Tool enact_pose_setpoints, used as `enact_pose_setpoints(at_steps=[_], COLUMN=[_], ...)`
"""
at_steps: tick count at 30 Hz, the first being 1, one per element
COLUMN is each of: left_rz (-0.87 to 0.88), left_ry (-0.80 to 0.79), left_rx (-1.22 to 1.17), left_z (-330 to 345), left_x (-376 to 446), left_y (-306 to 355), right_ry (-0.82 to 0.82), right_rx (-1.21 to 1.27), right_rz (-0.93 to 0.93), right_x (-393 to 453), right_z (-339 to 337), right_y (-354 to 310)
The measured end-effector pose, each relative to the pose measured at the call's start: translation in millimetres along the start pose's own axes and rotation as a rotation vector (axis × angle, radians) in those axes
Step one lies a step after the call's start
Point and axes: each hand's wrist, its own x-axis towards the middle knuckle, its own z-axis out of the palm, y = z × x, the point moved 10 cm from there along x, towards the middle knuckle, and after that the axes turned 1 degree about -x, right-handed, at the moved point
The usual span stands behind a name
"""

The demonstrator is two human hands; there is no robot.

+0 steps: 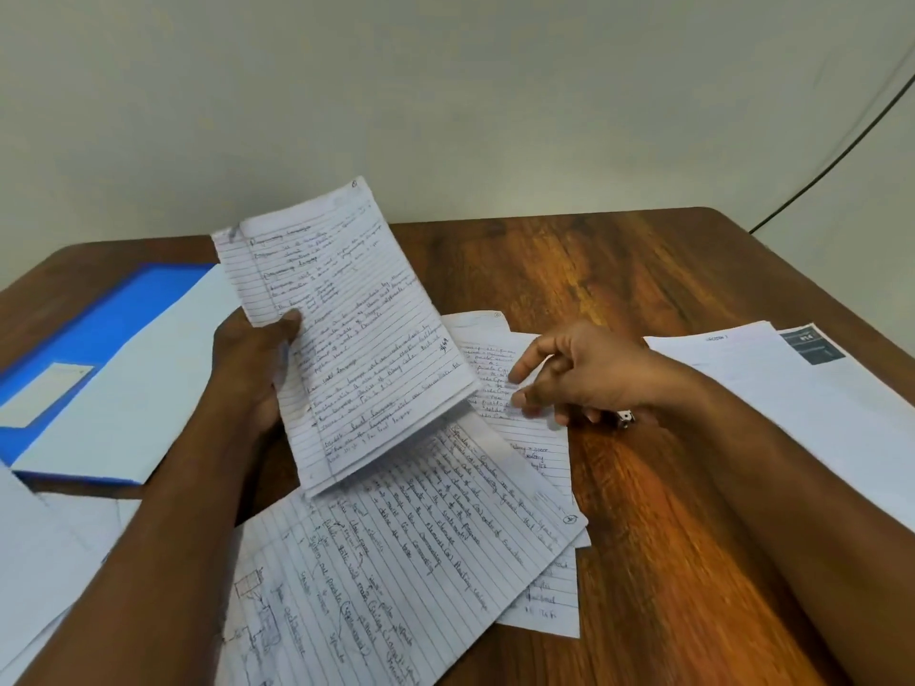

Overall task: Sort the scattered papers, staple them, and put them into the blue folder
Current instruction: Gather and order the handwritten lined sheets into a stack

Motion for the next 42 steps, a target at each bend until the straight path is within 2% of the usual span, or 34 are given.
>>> enact_pose_setpoints(at_steps=[12,22,28,33,37,42], left_rz=[0.037,0.071,0.054,0.007,-0.047,-0.057], left_ry=[0.087,0.053,-0.023,-0.077,-0.145,-0.150], left_rx=[0.017,0.011,0.010,0.055,0.091,0.124], left_z=[-9,-9,-5,-2,1,-1], left_x=[5,10,11,11,9,8], left_y=[0,2,0,-5,-8,-7], right_ry=[-0.100,-0.140,-0.069,0.189,0.301,0.228], right_rx=[0.081,0.032,-0.040,-0.249,-0.362,-0.493], right_rz=[0.047,0.016,-0.026,-0.160,-0.280,-0.175], right_x=[2,3,9,10,8,4], right_z=[39,53,38,2,-6,-8], right_y=[-1,-3,1,-6,-17,-14])
